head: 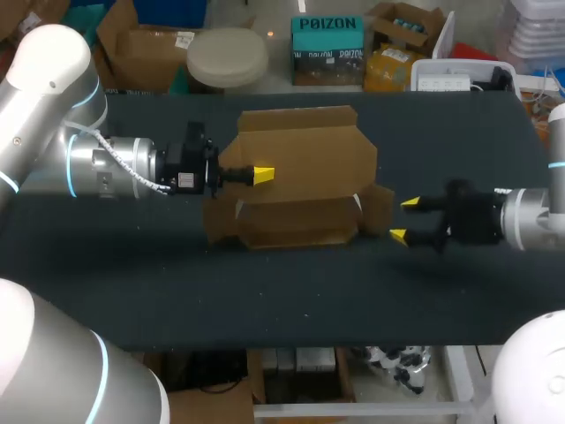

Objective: Assemble the packaging by folding the flat box into shape, placing the metal phone stand inside, and closing the box properly

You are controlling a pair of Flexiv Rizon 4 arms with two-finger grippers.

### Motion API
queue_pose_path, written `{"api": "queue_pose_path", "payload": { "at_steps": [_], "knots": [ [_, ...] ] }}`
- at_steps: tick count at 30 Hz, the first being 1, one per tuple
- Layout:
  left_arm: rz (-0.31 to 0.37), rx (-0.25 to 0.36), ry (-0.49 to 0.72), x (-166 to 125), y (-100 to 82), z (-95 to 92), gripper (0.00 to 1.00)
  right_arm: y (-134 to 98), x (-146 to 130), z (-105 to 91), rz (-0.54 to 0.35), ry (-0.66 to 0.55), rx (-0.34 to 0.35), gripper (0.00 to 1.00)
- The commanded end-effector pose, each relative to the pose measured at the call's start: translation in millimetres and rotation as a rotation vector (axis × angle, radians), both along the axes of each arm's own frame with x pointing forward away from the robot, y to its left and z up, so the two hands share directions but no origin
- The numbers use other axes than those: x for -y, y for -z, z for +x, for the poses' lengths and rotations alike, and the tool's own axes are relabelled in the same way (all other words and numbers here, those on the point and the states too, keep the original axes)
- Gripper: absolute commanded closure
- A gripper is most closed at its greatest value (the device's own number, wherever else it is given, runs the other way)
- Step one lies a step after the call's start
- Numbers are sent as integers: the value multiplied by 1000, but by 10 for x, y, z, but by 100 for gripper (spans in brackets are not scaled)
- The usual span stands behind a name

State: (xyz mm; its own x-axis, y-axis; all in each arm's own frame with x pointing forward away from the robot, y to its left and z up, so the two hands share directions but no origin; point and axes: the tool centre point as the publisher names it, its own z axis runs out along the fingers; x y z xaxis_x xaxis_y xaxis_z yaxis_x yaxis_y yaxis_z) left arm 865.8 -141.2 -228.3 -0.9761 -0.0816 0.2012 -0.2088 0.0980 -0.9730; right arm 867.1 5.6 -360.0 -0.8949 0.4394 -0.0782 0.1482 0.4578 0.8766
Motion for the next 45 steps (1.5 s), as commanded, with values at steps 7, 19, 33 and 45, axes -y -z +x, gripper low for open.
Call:
{"api": "queue_pose_path", "payload": {
  "at_steps": [7,19,33,45],
  "knots": [
    [4,-1,-1,-1,26,5,100,85,-160,172,-11,-14,-8,57],
    [4,-1,-1,-1,26,5,100,117,-264,157,-6,4,-8,100],
    [4,-1,-1,-1,26,5,100,97,-408,13,-6,49,6,100],
    [4,-1,-1,-1,26,5,100,143,-555,-73,-11,98,5,74]
  ]
}}
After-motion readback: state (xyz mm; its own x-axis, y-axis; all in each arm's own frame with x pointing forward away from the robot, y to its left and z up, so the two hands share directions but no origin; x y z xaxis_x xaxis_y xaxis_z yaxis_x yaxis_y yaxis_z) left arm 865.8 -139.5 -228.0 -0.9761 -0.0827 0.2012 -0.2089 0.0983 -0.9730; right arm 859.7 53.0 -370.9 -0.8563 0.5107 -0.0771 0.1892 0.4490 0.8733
